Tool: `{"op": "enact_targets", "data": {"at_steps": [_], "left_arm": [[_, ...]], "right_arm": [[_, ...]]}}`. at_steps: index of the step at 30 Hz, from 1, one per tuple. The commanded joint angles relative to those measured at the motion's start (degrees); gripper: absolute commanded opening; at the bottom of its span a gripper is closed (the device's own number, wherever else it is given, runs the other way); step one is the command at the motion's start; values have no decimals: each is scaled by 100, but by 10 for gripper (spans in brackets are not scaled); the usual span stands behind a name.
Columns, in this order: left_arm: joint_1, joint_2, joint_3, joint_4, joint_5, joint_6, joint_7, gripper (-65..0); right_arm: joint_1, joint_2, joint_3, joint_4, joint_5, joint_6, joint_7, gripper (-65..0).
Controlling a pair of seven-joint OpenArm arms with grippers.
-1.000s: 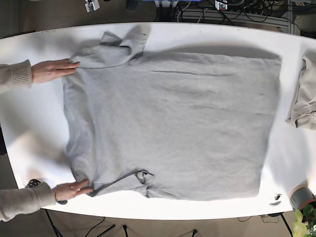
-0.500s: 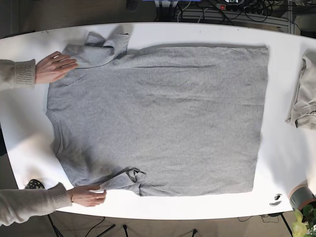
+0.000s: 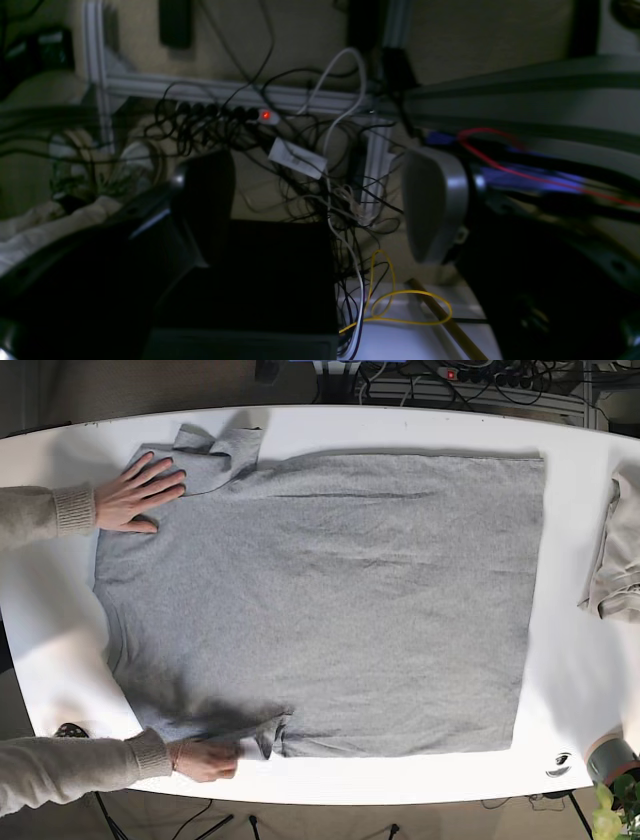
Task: Fold the T-shirt properly
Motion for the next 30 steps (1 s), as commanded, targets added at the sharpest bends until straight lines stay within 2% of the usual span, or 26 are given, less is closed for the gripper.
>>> {"op": "enact_targets", "data": {"at_steps": [1, 10, 16, 30], "left_arm": [[171, 4, -6, 291, -12, 5, -72, -174], [4, 4, -6, 511, -29, 5, -99, -174], [-436, 4, -6, 519, -29, 5, -99, -172], [-1412, 4, -15, 537, -29, 5, -108, -165]], "right_arm": [[-309, 30, 192, 357, 350, 37, 93, -528], [-326, 83, 763, 1262, 1352, 46, -513, -528], [87, 47, 1071, 1526, 1695, 46, -804, -528], [1098, 21, 1141, 1588, 1827, 46, -953, -528]]}}
